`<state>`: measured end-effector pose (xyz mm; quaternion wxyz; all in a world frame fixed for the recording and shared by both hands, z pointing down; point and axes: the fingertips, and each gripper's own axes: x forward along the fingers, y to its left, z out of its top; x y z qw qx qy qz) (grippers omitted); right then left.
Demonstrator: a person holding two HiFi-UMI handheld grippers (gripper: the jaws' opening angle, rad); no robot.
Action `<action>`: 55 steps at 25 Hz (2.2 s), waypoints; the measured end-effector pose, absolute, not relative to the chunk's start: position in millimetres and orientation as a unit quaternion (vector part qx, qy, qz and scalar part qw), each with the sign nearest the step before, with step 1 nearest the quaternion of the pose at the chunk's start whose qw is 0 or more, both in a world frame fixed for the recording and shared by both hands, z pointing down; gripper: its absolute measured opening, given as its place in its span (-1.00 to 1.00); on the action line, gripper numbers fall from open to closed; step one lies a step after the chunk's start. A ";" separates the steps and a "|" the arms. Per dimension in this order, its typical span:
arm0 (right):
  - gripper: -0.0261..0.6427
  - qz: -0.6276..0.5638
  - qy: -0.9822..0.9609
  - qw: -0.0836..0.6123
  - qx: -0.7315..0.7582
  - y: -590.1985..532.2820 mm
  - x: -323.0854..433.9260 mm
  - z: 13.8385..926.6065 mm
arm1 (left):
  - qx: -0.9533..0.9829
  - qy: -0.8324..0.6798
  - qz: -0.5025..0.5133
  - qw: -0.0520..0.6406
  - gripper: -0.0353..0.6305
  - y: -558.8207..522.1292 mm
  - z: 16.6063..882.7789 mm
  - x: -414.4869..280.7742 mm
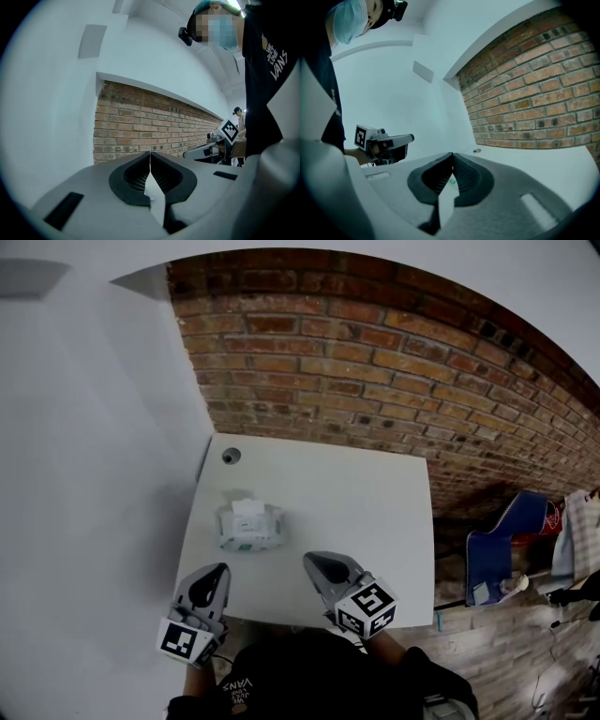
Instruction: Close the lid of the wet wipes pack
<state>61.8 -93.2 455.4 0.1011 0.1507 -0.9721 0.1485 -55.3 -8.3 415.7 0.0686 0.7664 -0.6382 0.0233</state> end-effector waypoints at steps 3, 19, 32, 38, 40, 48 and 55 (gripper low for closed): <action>-0.93 0.149 -0.969 0.099 0.170 -97.7 51.3 454.1 | 0.782 -0.620 0.021 0.064 -0.89 -17.2 413.0 -67.6; -0.93 0.155 -0.931 0.062 0.324 -91.2 23.7 436.6 | 0.864 -0.499 0.042 0.050 -0.89 -55.7 407.8 -120.5; -0.93 0.160 -0.901 0.052 0.401 -64.3 -6.4 445.3 | 0.904 -0.426 0.037 0.029 -0.89 -58.1 421.0 -155.0; -0.93 0.157 -0.893 0.057 0.418 -56.6 -19.5 453.6 | 0.910 -0.411 0.035 0.027 -0.89 -57.5 433.6 -169.4; -0.93 0.157 -0.892 0.060 0.420 -57.7 -22.3 455.2 | 0.910 -0.412 0.037 0.032 -0.89 -59.8 439.4 -173.9; -0.93 0.157 -0.895 0.075 0.411 -79.3 -30.0 459.7 | 0.905 -0.420 0.036 0.048 -0.89 -79.6 450.3 -180.8; -0.93 0.159 -0.905 0.089 0.385 -108.9 -43.9 470.1 | 0.901 -0.429 0.046 0.056 -0.89 -108.5 461.6 -183.5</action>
